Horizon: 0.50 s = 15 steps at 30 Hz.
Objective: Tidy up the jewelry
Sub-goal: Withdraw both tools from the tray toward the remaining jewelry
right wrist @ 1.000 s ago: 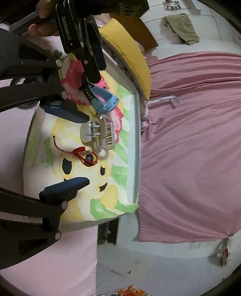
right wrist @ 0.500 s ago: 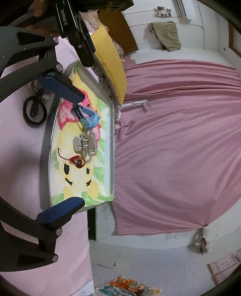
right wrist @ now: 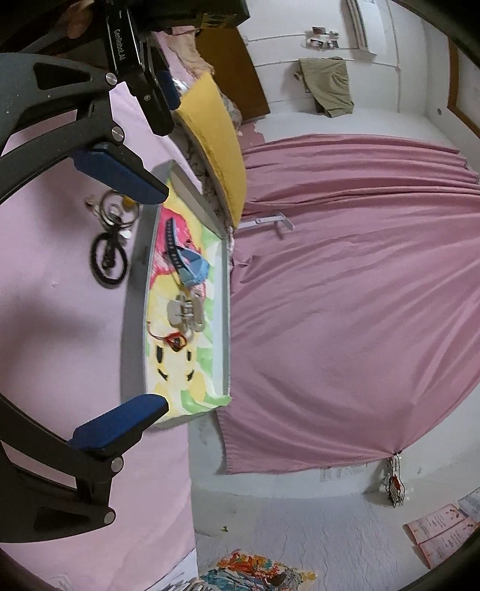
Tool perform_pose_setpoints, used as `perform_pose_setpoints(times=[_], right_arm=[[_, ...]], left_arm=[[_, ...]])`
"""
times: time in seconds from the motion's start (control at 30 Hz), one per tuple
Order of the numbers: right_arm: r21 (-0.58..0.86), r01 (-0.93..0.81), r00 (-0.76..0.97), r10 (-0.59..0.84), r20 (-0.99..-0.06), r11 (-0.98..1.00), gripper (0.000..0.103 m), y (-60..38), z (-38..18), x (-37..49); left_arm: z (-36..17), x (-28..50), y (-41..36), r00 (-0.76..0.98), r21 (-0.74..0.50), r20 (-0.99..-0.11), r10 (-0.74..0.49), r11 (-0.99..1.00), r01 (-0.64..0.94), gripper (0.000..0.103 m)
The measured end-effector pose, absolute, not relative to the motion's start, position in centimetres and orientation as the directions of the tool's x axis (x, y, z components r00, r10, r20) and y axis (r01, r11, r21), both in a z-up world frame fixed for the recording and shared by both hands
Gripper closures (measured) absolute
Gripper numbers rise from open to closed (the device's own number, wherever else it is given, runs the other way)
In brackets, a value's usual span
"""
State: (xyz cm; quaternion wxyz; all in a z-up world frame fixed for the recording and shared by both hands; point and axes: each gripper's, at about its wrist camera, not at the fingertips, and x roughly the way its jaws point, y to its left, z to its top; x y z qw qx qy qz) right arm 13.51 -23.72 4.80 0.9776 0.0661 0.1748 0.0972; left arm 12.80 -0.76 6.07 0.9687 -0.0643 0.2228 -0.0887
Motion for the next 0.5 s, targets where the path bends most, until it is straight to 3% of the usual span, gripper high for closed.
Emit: perform_pose_setpoints(times=[0.43, 0.5], right_arm=[[0.126, -0.257, 0.801, 0.284, -0.527, 0.958, 0.002, -23.1, 2.9, 15.3], [0.130, -0.272, 0.766, 0.296, -0.571, 0.954, 0.003, -22.9, 2.3, 16.2]], left_arm=[[3.1, 14.6, 0.4, 0.763, -0.170, -0.601, -0.240, 0.970, 0.171, 0.000], [2.7, 15.1, 0.4, 0.742, -0.193, -0.618, -0.261, 0.965, 0.179, 0.007]])
